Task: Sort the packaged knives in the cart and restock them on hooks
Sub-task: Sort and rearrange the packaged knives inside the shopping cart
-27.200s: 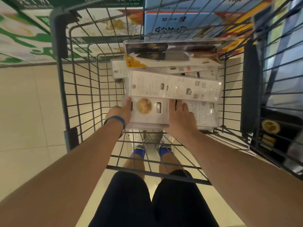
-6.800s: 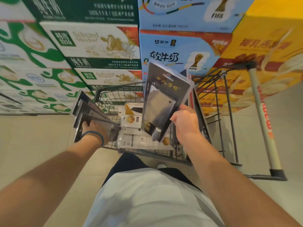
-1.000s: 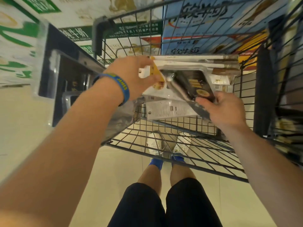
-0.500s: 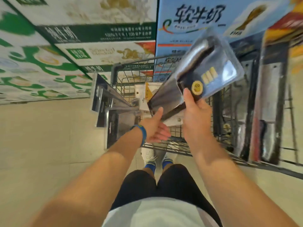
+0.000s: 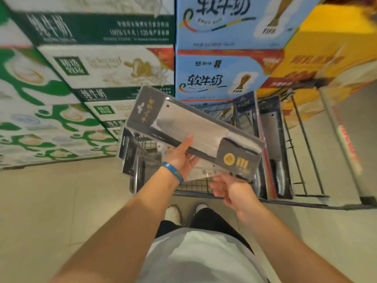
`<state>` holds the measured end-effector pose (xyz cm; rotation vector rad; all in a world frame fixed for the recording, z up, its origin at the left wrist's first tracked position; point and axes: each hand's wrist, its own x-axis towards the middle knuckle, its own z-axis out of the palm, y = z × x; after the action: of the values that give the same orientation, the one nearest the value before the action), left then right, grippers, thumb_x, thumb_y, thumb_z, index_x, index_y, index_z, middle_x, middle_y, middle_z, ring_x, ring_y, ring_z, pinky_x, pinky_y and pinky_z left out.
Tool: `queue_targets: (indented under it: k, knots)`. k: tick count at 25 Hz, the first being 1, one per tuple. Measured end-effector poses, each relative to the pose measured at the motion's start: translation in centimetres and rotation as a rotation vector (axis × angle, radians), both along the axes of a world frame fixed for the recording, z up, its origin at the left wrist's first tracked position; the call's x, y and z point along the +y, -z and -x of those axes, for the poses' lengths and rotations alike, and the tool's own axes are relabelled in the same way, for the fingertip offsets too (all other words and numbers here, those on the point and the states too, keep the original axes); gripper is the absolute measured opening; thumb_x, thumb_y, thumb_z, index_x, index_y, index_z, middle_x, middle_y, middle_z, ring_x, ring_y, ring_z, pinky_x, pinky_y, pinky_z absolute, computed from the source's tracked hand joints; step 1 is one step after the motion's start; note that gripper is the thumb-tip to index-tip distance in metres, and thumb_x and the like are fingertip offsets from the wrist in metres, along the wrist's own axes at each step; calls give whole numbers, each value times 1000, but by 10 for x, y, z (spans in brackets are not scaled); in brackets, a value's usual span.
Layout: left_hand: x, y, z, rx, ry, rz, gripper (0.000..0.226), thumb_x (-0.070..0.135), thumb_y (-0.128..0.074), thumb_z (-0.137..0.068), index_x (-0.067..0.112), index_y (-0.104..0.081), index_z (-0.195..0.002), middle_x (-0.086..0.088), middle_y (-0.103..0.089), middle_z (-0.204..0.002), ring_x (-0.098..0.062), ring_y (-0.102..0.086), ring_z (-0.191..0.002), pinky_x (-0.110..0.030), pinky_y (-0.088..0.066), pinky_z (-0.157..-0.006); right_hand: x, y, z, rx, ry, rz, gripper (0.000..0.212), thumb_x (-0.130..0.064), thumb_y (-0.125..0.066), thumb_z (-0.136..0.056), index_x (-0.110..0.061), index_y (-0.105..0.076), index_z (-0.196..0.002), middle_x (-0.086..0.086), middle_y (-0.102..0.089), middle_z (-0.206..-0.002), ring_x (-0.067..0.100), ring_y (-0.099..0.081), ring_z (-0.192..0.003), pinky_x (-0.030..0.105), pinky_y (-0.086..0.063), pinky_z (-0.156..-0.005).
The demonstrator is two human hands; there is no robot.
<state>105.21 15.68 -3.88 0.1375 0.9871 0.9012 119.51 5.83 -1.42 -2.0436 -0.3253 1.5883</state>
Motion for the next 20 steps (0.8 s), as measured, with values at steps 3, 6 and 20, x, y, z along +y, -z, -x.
queue_targets:
  k: [3,6,20]
  knots:
    - [8,-19,1,51,-16,-109,32,22,-71,-88,8,-64,-116,-10,-74,-109,-21,-73,-91,-33,-59,-71,1,-14,-13,-453,-186,-445,16,-42,-61,-98,-29,-69,-99,-13,-74,-87,0,-66,-83,30,-55,-75]
    - [7,-36,-5,90,3,-213,42,30,-76,-80,10,-67,-116,-9,-73,-111,-24,-71,-99,-38,-60,-77,21,-30,-37,-965,-411,-671,61,-60,-70,-84,-32,-52,-135,-11,-55,-134,7,-48,-121,34,-48,-100]
    - [-35,-5,-123,1042,1084,-433,48,31,-41,-104,15,-36,-150,-6,-38,-153,-26,-39,-138,-26,-36,-106,10,-39,-189,-213,225,-713,21,-48,-79,-78,-41,-71,-96,-3,-78,-95,21,-76,-84,38,-62,-69]
